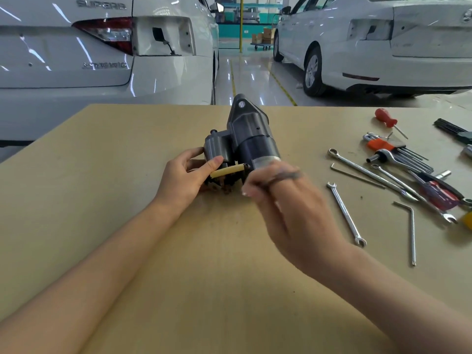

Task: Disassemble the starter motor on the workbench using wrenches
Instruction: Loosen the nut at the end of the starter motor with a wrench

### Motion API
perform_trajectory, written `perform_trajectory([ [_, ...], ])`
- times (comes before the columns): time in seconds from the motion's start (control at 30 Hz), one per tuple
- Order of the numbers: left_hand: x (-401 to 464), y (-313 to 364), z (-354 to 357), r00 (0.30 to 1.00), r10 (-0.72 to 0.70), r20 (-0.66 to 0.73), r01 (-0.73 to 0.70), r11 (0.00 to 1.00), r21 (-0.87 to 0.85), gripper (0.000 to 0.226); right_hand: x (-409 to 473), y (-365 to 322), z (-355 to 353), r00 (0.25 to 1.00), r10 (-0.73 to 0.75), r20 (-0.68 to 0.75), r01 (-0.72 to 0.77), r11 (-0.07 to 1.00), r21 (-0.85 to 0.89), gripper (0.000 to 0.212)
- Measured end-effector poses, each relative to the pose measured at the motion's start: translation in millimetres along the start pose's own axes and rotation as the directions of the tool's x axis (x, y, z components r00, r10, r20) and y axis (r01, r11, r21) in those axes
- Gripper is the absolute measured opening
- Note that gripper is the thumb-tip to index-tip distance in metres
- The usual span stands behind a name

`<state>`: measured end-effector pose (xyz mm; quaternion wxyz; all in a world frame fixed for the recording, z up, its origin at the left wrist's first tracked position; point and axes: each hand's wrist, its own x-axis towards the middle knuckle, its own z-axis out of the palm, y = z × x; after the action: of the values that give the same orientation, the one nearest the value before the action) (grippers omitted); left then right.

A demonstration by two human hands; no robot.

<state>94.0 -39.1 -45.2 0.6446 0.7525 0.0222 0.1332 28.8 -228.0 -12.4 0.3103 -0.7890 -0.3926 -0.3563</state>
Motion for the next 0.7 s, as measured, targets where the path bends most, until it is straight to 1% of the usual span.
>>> perform_trajectory([
  [0.03, 0, 0, 0, 1.000, 0.004, -0.001, -0.004, 1.000, 0.009, 0.047, -2, -1, -1, 0.984, 0.173, -0.038, -0.164, 0.970, 0.177, 0.022],
  [0.07, 1, 0, 0, 1.000, 0.006, -0.003, -0.006, 1.000, 0.013, 0.040, -3, -2, -2, 0.924, 0.381, -0.022, -0.346, 0.860, 0.374, 0.020],
  [0.1, 1, 0, 0, 1.000, 0.007, -0.003, -0.007, 1.000, 0.013, 0.035, -4, -1, -2, 0.813, 0.581, 0.046, -0.503, 0.659, 0.559, 0.020],
  [0.13, 0, 1, 0, 1.000, 0.009, -0.004, -0.009, 1.000, 0.012, 0.031, -4, 1, -3, 0.663, 0.736, 0.140, -0.596, 0.405, 0.693, 0.021],
  [0.17, 0, 1, 1, 1.000, 0.009, -0.005, -0.009, 1.000, 0.013, 0.030, -4, 5, -5, 0.508, 0.825, 0.247, -0.624, 0.155, 0.766, 0.023],
  [0.2, 0, 1, 1, 1.000, 0.008, -0.006, -0.008, 1.000, 0.012, 0.030, -4, 9, -6, 0.374, 0.864, 0.338, -0.605, -0.049, 0.795, 0.024],
  [0.23, 0, 0, 0, 1.000, 0.007, -0.005, -0.007, 1.000, 0.009, 0.031, -4, 11, -7, 0.274, 0.874, 0.401, -0.564, -0.192, 0.803, 0.025],
  [0.27, 0, 0, 0, 1.000, 0.009, -0.004, -0.009, 1.000, 0.008, 0.033, -5, 12, -7, 0.214, 0.872, 0.441, -0.526, -0.278, 0.804, 0.025],
  [0.3, 0, 0, 0, 1.000, 0.011, -0.004, -0.011, 1.000, 0.009, 0.036, -6, 12, -6, 0.185, 0.866, 0.463, -0.505, -0.320, 0.801, 0.024],
  [0.33, 0, -1, 0, 1.000, 0.011, -0.005, -0.011, 1.000, 0.009, 0.039, -6, 12, -6, 0.177, 0.861, 0.476, -0.496, -0.340, 0.799, 0.023],
  [0.5, 1, -1, 0, 1.000, 0.011, -0.012, -0.011, 1.000, 0.000, 0.046, -3, 10, -5, 0.203, 0.852, 0.483, -0.461, -0.352, 0.815, 0.024],
  [0.63, 2, 0, 1, 1.000, 0.014, -0.025, -0.014, 1.000, 0.001, 0.046, -3, 11, -6, 0.197, 0.854, 0.481, -0.435, -0.364, 0.824, 0.025],
  [0.7, 1, 0, 1, 0.999, 0.020, -0.026, -0.020, 1.000, 0.012, 0.046, -3, 11, -6, 0.193, 0.853, 0.485, -0.398, -0.384, 0.833, 0.026],
])
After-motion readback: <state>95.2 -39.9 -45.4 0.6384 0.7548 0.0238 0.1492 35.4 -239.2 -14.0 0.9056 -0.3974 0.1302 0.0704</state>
